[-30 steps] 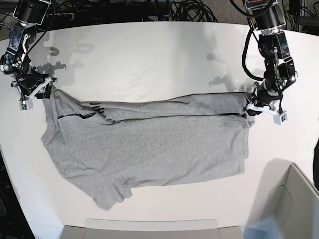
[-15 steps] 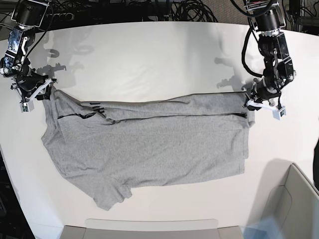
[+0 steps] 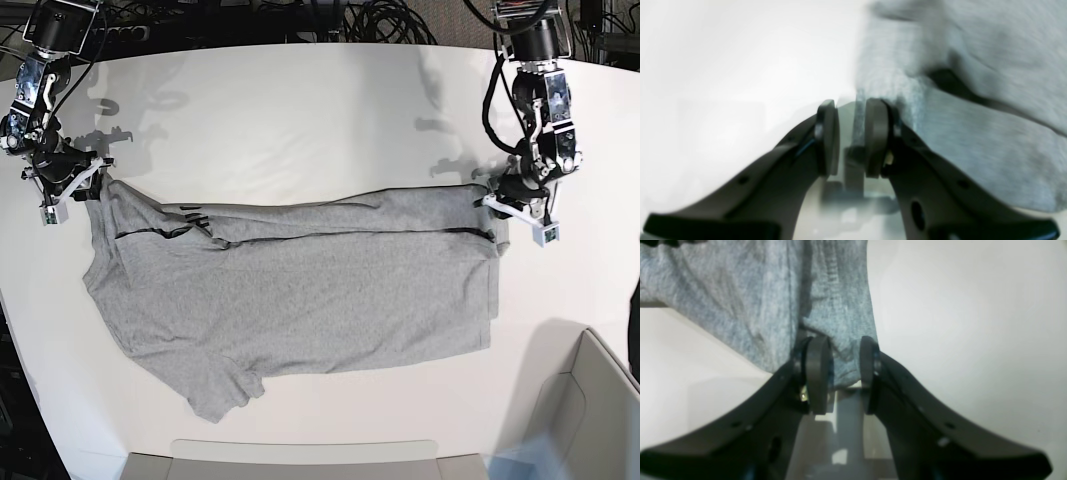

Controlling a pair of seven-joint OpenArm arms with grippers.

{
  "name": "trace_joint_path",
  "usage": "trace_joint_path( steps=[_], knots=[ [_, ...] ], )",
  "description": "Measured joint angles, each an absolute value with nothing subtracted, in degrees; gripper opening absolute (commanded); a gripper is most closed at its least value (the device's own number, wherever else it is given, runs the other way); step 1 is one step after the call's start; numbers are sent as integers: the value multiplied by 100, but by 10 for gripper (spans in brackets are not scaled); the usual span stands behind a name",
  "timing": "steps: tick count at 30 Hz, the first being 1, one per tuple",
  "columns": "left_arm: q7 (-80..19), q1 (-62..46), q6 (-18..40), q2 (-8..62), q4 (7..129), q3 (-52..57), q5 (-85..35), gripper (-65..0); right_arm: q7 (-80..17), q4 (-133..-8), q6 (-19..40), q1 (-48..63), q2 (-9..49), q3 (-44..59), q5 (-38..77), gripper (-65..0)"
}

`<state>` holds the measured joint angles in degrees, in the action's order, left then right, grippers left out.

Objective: Fold the T-shirt properly
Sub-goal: 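Pull both grippers back toward the collar, straightening the folded layer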

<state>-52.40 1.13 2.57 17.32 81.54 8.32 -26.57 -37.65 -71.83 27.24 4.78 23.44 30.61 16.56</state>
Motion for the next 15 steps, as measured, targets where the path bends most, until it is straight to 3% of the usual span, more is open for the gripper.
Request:
trace_joint_path(
  steps=[7,9,11,13,15],
  knots=[
    [-5216,115,454,1699,8009,556,-2742,-492,-3765,-7190,2722,478,2344,3057,1656,-485],
    [-5076,143,692,1712,7793,563,-2788,-555,-3760,-7190,2722,482,2346,3050,1658,-498],
    [-5087,161,720,1715,7651,578,-2792,-650,-3750,-7203,2720,493,2379,2939,1651,-554],
    [-5094,161,738,1719,7627,626,-2790,-650,-3743,-7216,2720,493,2397,2842,1656,-642],
    [-5063,141,757,1710,7625,801,-2810,-650,-3739,-7220,2718,493,2392,2832,1656,-650]
  ],
)
